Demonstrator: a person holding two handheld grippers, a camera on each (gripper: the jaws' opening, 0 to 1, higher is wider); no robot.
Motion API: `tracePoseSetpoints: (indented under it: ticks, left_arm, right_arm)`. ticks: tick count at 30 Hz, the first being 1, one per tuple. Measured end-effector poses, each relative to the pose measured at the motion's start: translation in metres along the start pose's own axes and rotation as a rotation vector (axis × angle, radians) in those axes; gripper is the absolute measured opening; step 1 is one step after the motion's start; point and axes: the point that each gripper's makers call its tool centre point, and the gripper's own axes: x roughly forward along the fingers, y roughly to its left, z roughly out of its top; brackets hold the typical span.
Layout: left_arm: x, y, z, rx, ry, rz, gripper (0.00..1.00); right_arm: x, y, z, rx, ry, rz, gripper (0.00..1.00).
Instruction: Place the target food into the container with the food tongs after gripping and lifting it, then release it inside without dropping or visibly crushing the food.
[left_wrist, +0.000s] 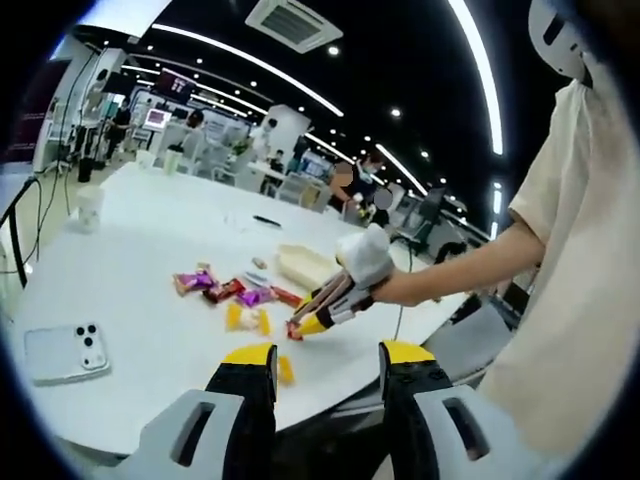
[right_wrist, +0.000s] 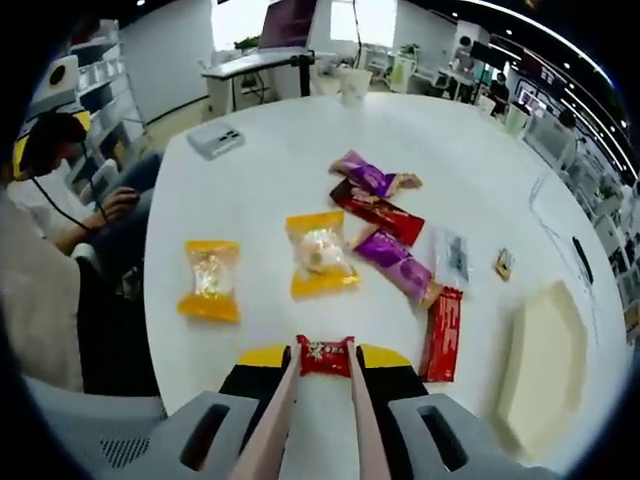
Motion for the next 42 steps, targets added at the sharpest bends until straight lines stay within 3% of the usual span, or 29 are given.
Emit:
tracePoseSetpoints:
  ticks: [9,19,34,42]
  left_arm:
    - [-0.004,0.003,0.0,-0.001,-0.007,0.009,0.39]
    - [-0.004,-0.002,-0.005,-0.006,-0.002,0.0,0.4]
    - [0.0,-0.003,0.001,0.001,-0.019,-0.017,0.4]
    - [-0.001,-0.008,-0.004,0.007,-0.008,-0.032,0.4]
  right_arm:
    - [0.0,0.0,0.001,-0.005,-0.006,-0.019,0.22]
    - [-0.003,0.0,0.001,0.059,-0.021,-0.012,0.22]
    - [-0.022,-0.006,0.018,0.132,-0.089,-0.015,0.22]
    - [-0.035,-0.009,0.027,0.163,-0.126,-0.026,0.22]
